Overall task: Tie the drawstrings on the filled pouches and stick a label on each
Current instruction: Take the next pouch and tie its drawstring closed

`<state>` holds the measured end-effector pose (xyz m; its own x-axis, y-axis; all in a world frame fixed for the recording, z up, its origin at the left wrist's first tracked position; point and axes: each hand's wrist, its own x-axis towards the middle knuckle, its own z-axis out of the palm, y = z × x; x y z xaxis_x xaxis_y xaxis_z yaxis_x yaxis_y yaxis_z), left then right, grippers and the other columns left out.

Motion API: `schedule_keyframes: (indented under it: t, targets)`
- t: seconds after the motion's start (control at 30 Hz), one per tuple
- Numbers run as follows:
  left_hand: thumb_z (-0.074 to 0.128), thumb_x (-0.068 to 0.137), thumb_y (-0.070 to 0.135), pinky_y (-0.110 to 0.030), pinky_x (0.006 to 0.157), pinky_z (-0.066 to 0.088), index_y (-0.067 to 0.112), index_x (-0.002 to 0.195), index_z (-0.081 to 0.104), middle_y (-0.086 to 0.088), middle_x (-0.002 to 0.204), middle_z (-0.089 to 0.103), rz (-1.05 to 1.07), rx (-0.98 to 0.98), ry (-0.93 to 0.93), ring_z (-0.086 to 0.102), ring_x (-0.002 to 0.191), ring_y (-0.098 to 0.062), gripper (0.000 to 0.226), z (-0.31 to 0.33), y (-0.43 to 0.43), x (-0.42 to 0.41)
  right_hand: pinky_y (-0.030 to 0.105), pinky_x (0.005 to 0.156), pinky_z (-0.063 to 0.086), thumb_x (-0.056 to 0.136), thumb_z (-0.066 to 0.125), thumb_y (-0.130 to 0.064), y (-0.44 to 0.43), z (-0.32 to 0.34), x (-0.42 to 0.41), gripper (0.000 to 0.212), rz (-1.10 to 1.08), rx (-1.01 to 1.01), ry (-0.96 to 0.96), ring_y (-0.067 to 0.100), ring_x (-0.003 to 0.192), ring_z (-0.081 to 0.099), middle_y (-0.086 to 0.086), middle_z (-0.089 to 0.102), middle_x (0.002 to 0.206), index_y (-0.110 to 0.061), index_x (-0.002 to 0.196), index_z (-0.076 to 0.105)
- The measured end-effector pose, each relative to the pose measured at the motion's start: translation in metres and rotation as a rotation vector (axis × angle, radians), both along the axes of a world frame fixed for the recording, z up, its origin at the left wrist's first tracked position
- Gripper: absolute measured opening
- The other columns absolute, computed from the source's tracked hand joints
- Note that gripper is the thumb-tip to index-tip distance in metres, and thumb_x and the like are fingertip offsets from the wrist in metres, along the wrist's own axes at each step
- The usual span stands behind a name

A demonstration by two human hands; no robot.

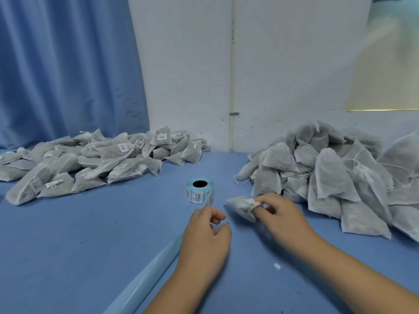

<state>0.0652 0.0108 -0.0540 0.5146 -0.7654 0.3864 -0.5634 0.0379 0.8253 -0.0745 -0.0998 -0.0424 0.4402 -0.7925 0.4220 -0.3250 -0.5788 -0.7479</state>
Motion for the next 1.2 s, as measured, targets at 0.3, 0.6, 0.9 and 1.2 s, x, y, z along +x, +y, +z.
schedule_keyframes:
  t: [0.3,0.6,0.9,1.2]
  targets:
    - [0.066,0.072,0.05,-0.001,0.086,0.033,0.045,0.121,0.047,0.032,0.119,0.048,-0.363,-0.119,-0.22,0.047,0.115,0.014,0.052,0.013,0.033,-0.059,0.027,0.06,0.051,0.09,0.06,-0.01,0.077,0.021,-0.059,0.02,0.146,0.325,-0.462,0.015,0.061,0.06,0.005,0.069,0.07,-0.023,0.082,0.075]
    - [0.07,0.088,0.029,-0.012,0.067,0.047,0.042,0.09,0.069,0.017,0.084,0.071,-0.21,-0.109,0.12,0.063,0.076,0.006,0.013,0.036,0.036,-0.065,0.02,0.055,0.047,0.09,0.058,-0.005,0.084,0.026,-0.079,0.024,0.187,0.409,-0.521,0.013,0.061,0.059,0.001,0.071,0.075,-0.02,0.085,0.076]
    - [0.062,0.076,0.032,-0.019,0.068,0.051,0.033,0.088,0.075,0.004,0.084,0.075,-0.555,0.295,0.168,0.068,0.077,-0.006,0.018,0.06,0.023,-0.078,0.024,0.075,0.055,0.091,0.062,-0.02,0.066,0.031,-0.099,0.015,0.273,0.427,-0.263,0.009,0.077,0.067,-0.006,0.073,0.089,-0.027,0.101,0.071]
    - [0.059,0.082,0.005,-0.004,0.067,0.038,0.04,0.098,0.069,0.029,0.081,0.065,-0.096,-0.012,-0.43,0.057,0.083,0.004,0.04,0.053,0.04,-0.071,0.017,0.056,0.048,0.097,0.052,-0.013,0.056,0.027,-0.103,0.021,0.272,0.469,-0.228,0.008,0.057,0.061,0.0,0.069,0.065,-0.014,0.093,0.073]
